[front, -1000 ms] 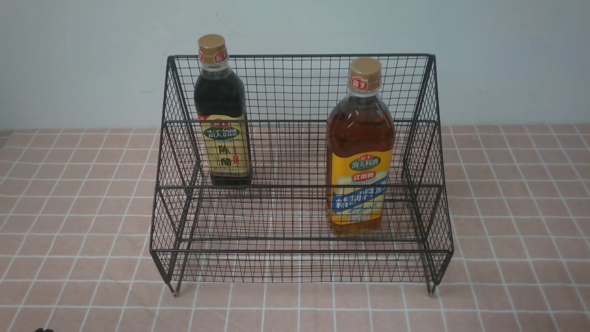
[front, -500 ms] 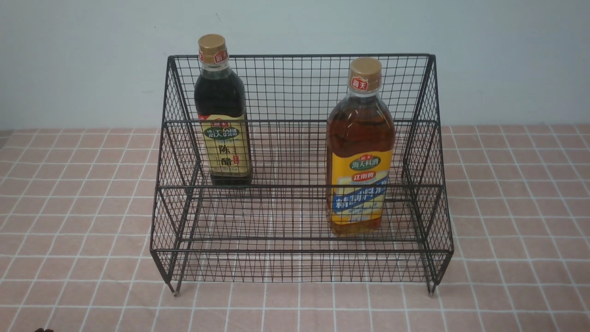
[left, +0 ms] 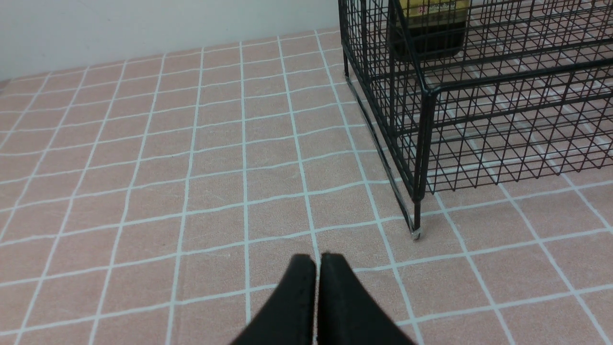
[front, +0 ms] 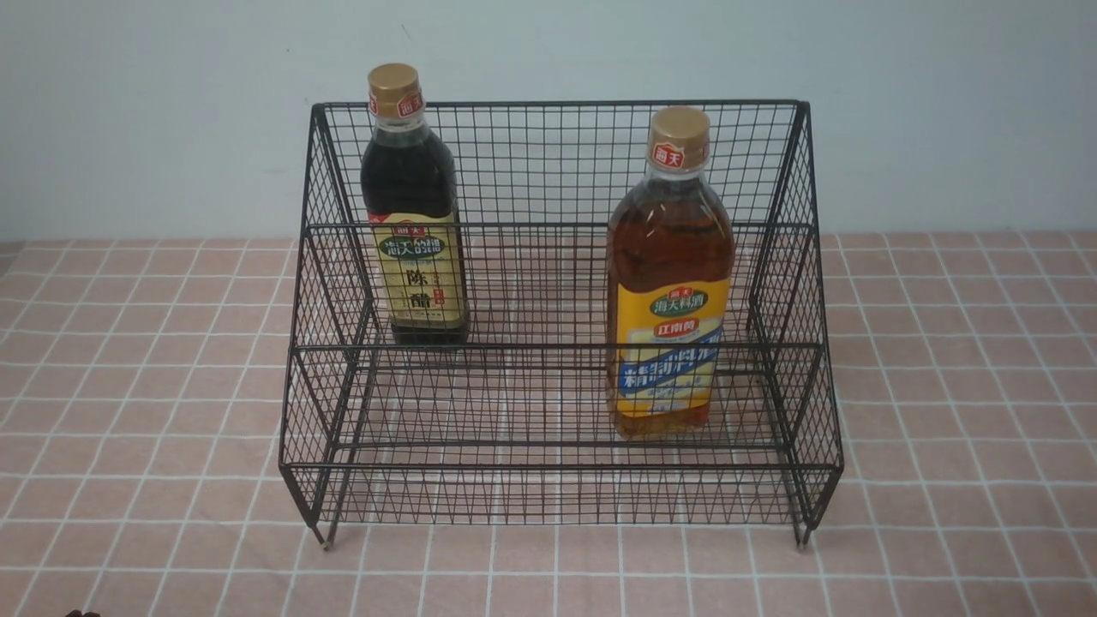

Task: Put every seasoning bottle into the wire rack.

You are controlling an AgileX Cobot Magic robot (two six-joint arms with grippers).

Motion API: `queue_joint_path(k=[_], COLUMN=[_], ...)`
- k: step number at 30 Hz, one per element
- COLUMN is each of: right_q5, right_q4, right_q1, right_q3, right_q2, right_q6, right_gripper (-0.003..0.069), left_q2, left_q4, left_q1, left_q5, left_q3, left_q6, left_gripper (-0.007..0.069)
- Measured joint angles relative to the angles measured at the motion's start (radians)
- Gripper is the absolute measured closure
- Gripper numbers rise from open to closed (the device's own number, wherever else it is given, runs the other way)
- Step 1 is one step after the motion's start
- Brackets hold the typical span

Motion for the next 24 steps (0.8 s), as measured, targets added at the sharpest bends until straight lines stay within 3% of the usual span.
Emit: queue_joint_path(k=[24], right_q5=[0.000], right_q4=[0.000], right_q1=[0.000], right_q3=[0.000], right_q2=[0.000], right_q6=[0.008], right_gripper=[0.0673], left_q2=[0.000], left_q4=[0.000], left_q1=[0.000], left_q5=[0.000], left_q3=[0.000], left_q6=[0.000], left_gripper=[0.0631])
